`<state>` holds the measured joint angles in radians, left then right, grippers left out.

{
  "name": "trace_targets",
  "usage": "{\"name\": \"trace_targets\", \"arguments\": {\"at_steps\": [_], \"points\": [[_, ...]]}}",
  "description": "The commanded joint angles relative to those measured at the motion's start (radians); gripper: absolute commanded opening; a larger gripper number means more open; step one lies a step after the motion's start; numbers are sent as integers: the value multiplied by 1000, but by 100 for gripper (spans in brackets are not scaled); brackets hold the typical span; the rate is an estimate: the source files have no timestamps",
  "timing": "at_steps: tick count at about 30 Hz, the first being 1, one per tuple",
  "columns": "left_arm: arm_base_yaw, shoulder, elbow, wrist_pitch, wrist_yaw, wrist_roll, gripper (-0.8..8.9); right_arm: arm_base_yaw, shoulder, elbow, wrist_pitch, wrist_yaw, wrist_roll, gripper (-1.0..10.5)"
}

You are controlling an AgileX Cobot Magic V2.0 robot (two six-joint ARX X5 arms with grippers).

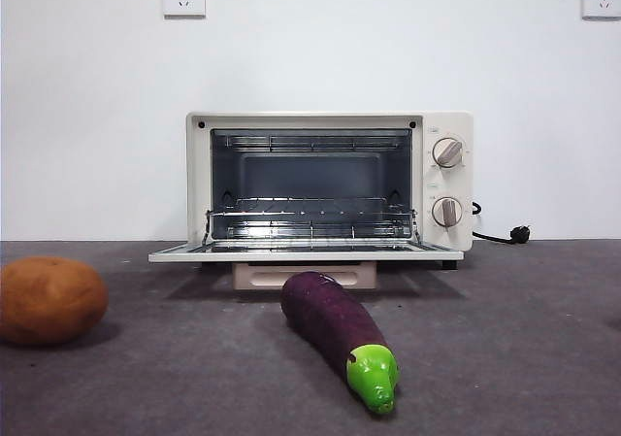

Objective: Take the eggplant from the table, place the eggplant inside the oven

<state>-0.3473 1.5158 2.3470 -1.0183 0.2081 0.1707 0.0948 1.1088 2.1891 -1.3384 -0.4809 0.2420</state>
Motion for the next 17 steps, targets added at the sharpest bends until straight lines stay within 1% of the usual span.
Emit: {"name": "trace_targets", "arguments": {"at_steps": [1,6,12,15,17], "points": [[28,-51,3,-22,-51,-4,-6,19,22,2,0,-14,-10,628],[50,-155,2,-66,-166,36,-5,100,57,2,-32,-17,-14,628],[50,-246,2,-81,-193,47,-5,192,101,1,-34,-15,-19,626],[49,-277,0,-95,-267,66,-6,248,129,0,-35,23,-25,626],[49,-301,-1,-96,-302,66,-5,288,145,-2,-35,69,-37,626]]}}
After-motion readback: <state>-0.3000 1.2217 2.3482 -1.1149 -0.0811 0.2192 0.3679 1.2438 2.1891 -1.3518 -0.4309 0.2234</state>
